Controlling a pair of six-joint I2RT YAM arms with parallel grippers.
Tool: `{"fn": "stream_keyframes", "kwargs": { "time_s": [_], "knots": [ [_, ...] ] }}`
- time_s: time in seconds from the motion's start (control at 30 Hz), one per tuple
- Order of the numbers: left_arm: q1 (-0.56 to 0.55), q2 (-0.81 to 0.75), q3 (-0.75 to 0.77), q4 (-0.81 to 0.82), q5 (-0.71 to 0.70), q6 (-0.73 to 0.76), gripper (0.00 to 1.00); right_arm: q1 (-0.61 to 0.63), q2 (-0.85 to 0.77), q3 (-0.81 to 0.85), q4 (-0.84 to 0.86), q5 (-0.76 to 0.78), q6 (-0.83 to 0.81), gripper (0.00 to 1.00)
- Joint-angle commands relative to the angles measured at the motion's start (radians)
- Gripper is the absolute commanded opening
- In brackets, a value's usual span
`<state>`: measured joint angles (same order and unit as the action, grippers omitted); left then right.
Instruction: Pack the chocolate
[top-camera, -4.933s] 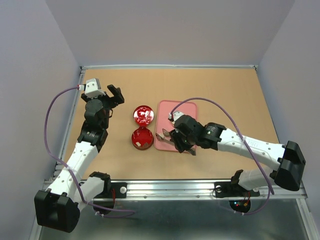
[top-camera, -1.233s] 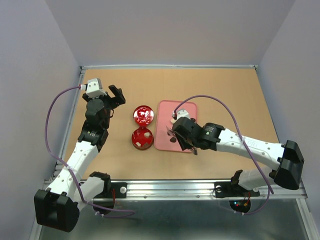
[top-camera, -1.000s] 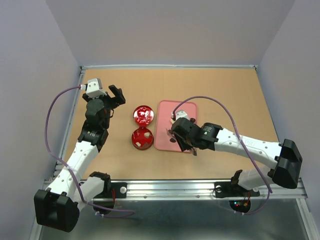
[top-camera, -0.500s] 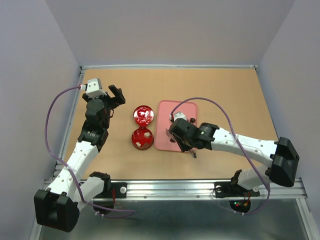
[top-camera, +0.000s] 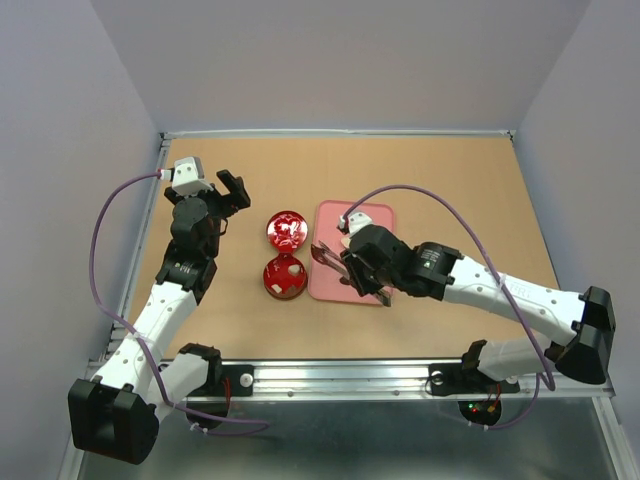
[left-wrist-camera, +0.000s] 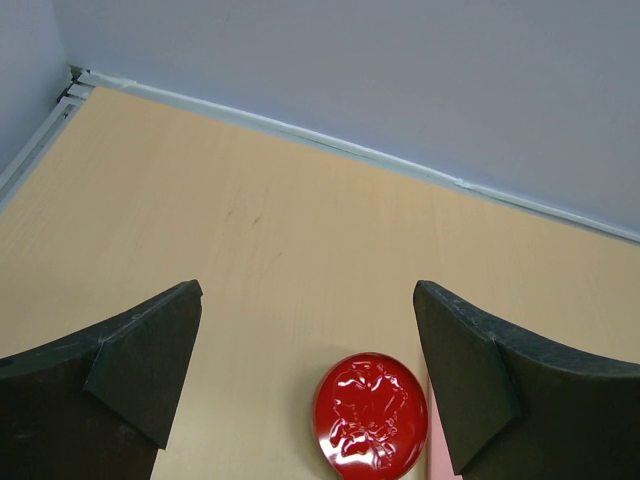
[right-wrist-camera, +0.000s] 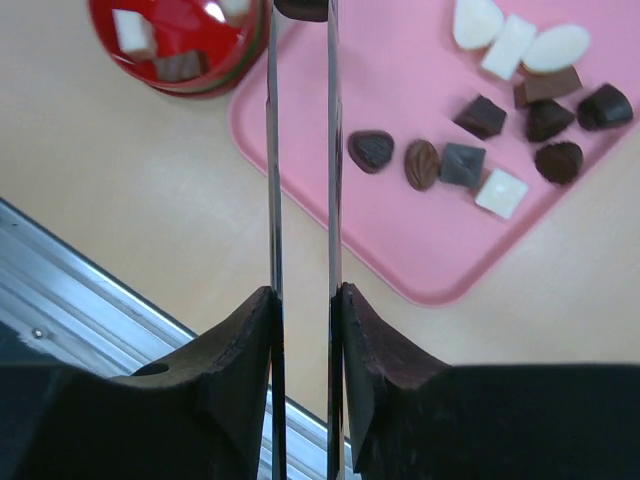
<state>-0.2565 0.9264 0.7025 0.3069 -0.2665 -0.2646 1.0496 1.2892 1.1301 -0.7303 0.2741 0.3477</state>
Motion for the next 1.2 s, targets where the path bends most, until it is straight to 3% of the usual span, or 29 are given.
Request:
{"fn": "stream_keyframes", "kwargs": {
  "time_s": [0.0, 0.1, 0.53, 0.63, 0.73, 0.87, 1.17],
  "knots": [
    [-0.007, -0.015, 0.055, 0.029, -0.014, 0.001, 0.99, 0.026, 0.002, 0.069, 0.135, -0.105, -0.059, 0.17],
    [-0.007, -0.014, 0.058, 0.029, -0.013, 0.001, 0.99, 0.043, 0.022, 0.077, 0.181, -0.165, -0.073, 0.17],
    [-0.006, -0.005, 0.055, 0.034, -0.014, 0.004, 0.99, 0.053, 0.108, 0.111, 0.212, -0.177, -0.107, 0.19],
    [-0.007, -0.003, 0.055, 0.035, -0.014, 0.005, 0.99, 0.053, 0.125, 0.12, 0.221, -0.184, -0.111, 0.25],
    [-0.007, -0.004, 0.055, 0.035, -0.011, 0.005, 0.99, 0.053, 0.139, 0.126, 0.223, -0.182, -0.115, 0.4],
    [-0.007, -0.001, 0.055, 0.034, -0.013, 0.007, 0.99, 0.053, 0.144, 0.126, 0.223, -0.17, -0.116, 0.49],
    [-0.006, -0.001, 0.055, 0.034, -0.013, 0.005, 0.99, 0.053, 0.122, 0.112, 0.223, -0.122, -0.102, 0.51]
  ]
}}
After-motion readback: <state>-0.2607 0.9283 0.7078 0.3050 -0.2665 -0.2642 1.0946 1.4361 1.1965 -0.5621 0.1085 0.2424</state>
